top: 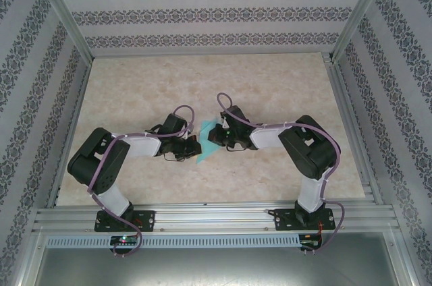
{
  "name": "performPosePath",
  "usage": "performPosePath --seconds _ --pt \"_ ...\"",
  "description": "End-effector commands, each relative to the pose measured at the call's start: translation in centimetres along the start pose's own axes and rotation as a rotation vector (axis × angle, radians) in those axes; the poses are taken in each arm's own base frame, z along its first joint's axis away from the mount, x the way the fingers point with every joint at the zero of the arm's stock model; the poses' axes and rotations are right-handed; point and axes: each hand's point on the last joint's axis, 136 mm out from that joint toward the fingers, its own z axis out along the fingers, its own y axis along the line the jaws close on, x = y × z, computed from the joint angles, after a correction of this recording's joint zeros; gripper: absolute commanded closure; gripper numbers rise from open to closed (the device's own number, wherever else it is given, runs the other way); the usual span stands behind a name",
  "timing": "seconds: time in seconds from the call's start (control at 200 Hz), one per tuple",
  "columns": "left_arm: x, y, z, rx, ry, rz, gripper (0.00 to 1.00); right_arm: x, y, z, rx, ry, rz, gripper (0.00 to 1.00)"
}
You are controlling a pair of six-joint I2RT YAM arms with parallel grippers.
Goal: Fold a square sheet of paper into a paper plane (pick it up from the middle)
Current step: Fourth fold the wing at the center of the table.
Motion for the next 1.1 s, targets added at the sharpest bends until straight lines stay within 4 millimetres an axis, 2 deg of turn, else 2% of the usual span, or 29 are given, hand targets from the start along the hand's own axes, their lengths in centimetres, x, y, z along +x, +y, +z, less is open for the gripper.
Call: performPosePath --seconds 0.0,0.1,0.21,0.315,0.405,0.53,0.614,1.099 --pt "3.7 7.1 0.7 -0.246 0.094 -0.085 1.00 1.3 2.4 0.0 -0.052 0.055 -0.082 0.97" --pt "3.6 6.9 0.7 -0.242 0.090 -0.083 1.00 2.2 2.8 0.6 -0.046 0.065 -0.097 0.97" --pt "3.5 6.9 0.7 -0.246 0.091 -0.080 1.00 2.9 2.1 1.6 -0.023 0.083 -0.085 0.97" --pt "3.5 7.0 0.5 -0.251 0.091 -0.081 1.00 3.6 0.5 2.7 0.021 0.105 -0.053 0.97" --pt "3.5 7.2 0.3 -0.263 0.084 -0.078 1.00 3.4 -2.5 3.0 0.117 0.072 -0.015 0.97" --pt "3.8 7.5 0.1 -0.278 0.086 -0.081 1.00 2.0 -5.2 2.5 0.175 0.016 0.049 0.96" --pt "4.1 7.9 0.0 -0.287 0.089 -0.083 1.00 0.7 -5.9 1.8 0.201 -0.026 0.049 0.95" --pt "5.5 9.3 -0.4 -0.320 0.103 -0.088 1.00 -6.4 -7.1 0.3 0.187 -0.127 0.098 0.92"
